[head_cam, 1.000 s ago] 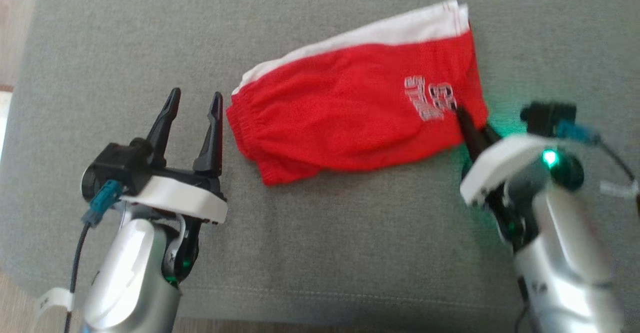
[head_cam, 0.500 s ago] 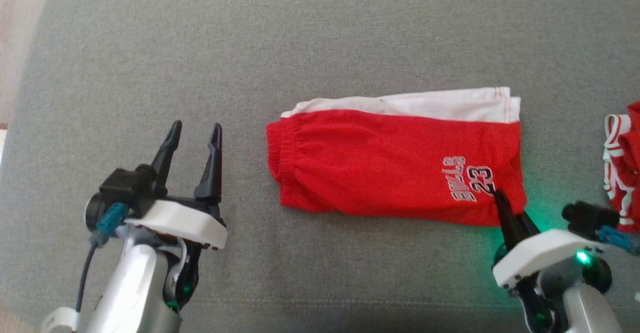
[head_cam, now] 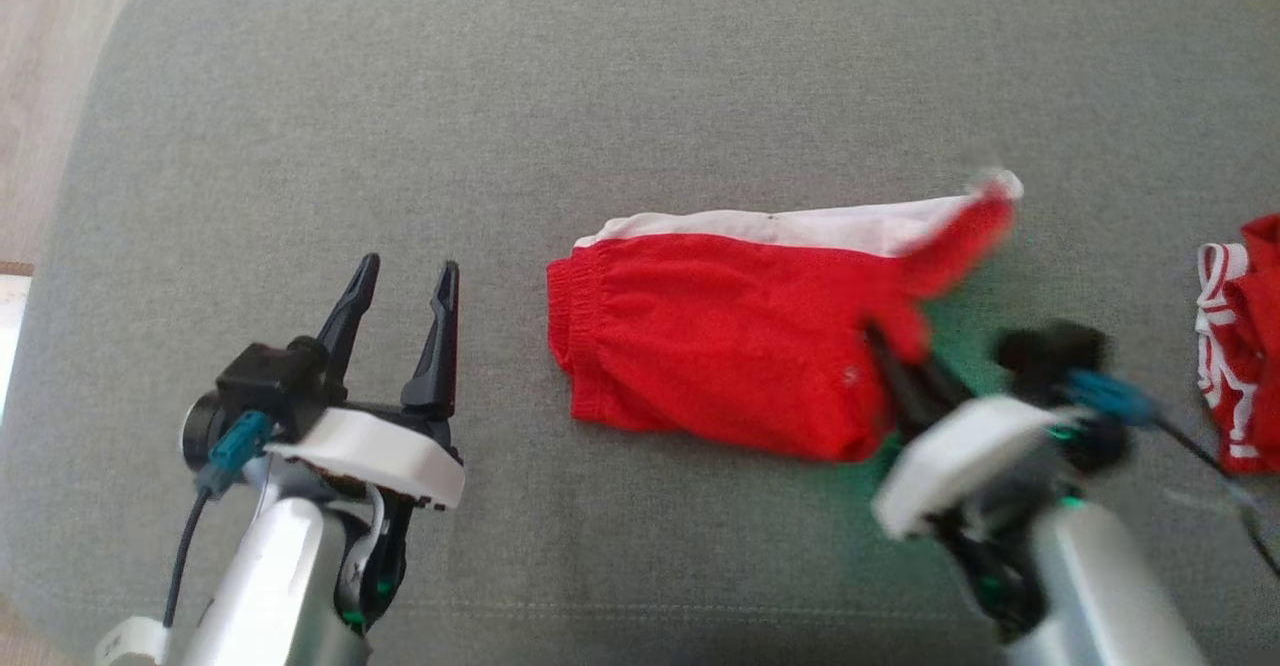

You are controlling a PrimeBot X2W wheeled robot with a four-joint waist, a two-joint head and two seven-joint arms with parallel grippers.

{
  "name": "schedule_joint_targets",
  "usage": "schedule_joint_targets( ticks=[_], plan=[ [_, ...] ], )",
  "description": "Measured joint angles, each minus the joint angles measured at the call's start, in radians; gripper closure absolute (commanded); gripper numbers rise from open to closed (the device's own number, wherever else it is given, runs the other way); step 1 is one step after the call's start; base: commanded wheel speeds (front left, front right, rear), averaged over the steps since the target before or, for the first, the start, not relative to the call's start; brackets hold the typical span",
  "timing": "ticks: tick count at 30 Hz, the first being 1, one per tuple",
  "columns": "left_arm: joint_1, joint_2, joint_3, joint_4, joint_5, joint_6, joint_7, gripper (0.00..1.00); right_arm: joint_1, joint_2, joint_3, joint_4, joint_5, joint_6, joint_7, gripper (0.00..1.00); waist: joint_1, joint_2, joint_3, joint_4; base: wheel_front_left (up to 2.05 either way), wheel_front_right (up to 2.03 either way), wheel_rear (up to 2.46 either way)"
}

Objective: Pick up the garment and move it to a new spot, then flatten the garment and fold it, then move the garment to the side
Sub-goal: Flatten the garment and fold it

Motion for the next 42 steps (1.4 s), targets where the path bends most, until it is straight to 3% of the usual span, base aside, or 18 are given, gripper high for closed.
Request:
schedule_joint_targets(
  ticks=[7,16,18,19,22,25,30,37,42],
  plan=[
    [0.000,0.004,0.003,-0.009,-0.001,0.009,0.000,0.00,-0.086,-0.002,0.275,-0.019,0.057,0.000,0.046,1.00,0.0000,0.0000,0.000,0.025,0.00,0.00,0.00],
    [0.000,0.009,0.006,-0.005,-0.011,0.013,-0.010,0.00,-0.095,-0.008,0.421,0.096,0.137,0.000,0.018,1.00,0.0000,0.0000,0.020,0.055,0.00,0.00,0.00],
    [0.000,0.010,0.006,-0.004,-0.011,0.017,-0.010,0.00,-0.108,-0.010,0.426,0.103,0.144,0.000,-0.007,0.17,0.0000,0.0000,0.024,0.055,0.00,0.00,0.00],
    [0.000,0.010,0.006,-0.003,-0.011,0.019,-0.010,0.00,-0.115,-0.012,0.428,0.103,0.151,0.000,-0.027,0.00,0.0000,0.0000,0.025,0.054,0.00,0.00,0.00],
    [0.000,0.012,0.006,-0.001,-0.011,0.021,-0.011,0.00,-0.132,-0.013,0.428,0.099,0.152,0.000,-0.075,0.00,0.0000,0.0000,0.026,0.051,0.00,0.00,0.00],
    [0.000,0.015,0.005,0.000,-0.011,0.021,-0.018,0.00,-0.167,-0.014,0.397,0.061,0.145,0.000,-0.213,0.00,0.0000,0.0000,0.024,0.042,0.00,0.00,0.00],
    [0.000,0.022,0.005,-0.001,-0.010,0.030,-0.019,0.00,-0.177,-0.014,0.239,0.027,0.061,0.000,-0.336,0.00,0.0000,0.0000,0.019,0.027,0.00,0.00,0.00],
    [0.000,0.035,0.005,-0.018,-0.010,0.042,-0.019,0.00,-0.084,-0.013,-0.076,-0.029,-0.090,0.000,-0.343,0.00,0.0000,0.0000,0.015,0.004,0.00,0.00,0.00],
    [0.004,0.053,0.011,-0.024,-0.010,0.053,-0.019,0.00,0.037,-0.008,-0.186,-0.083,-0.125,0.000,-0.308,0.00,0.0000,0.0000,0.005,-0.014,0.00,0.00,0.00]
  ],
)
